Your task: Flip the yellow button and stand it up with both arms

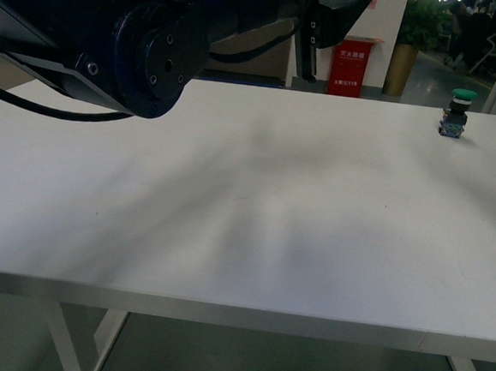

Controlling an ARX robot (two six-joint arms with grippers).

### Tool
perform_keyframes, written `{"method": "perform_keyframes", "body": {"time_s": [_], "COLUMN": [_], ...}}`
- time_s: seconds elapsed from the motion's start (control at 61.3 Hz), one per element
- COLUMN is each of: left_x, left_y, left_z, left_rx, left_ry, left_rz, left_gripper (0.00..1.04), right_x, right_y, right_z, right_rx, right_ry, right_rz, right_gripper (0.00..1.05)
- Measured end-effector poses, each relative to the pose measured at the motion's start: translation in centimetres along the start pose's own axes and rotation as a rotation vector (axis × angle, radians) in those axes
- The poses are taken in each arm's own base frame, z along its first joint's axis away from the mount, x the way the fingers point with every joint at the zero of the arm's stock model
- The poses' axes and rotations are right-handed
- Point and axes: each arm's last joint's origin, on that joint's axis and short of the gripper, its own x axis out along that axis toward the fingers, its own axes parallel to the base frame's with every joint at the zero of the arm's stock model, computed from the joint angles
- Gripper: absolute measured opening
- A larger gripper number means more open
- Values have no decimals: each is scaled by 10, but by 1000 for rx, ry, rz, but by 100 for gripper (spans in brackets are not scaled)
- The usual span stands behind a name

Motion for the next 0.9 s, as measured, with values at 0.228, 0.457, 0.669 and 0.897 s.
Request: {"method": "perform_keyframes", "body": {"time_s": [0.228, 0.457, 0.669, 0.897], "left_x": [4, 13, 19, 21], "left_y": [-1, 2, 5, 7], "left_z": [-3, -12, -18, -20], "left_rx": [-7, -21, -24, -24], "left_ry": [8, 29, 45, 48], "left_rz": [1, 12, 12, 18], "left_gripper": [37, 37, 37, 37], "right_x": [6, 10, 12, 15], "right_y": [-14, -11, -6, -2], "right_z": [-21, -35, -41, -41], "right_rx": [59, 94, 102, 99], "right_ry": [30, 56, 74, 47], "right_rz": [11, 44, 59, 85], "right_gripper": [98, 98, 98, 79]}}
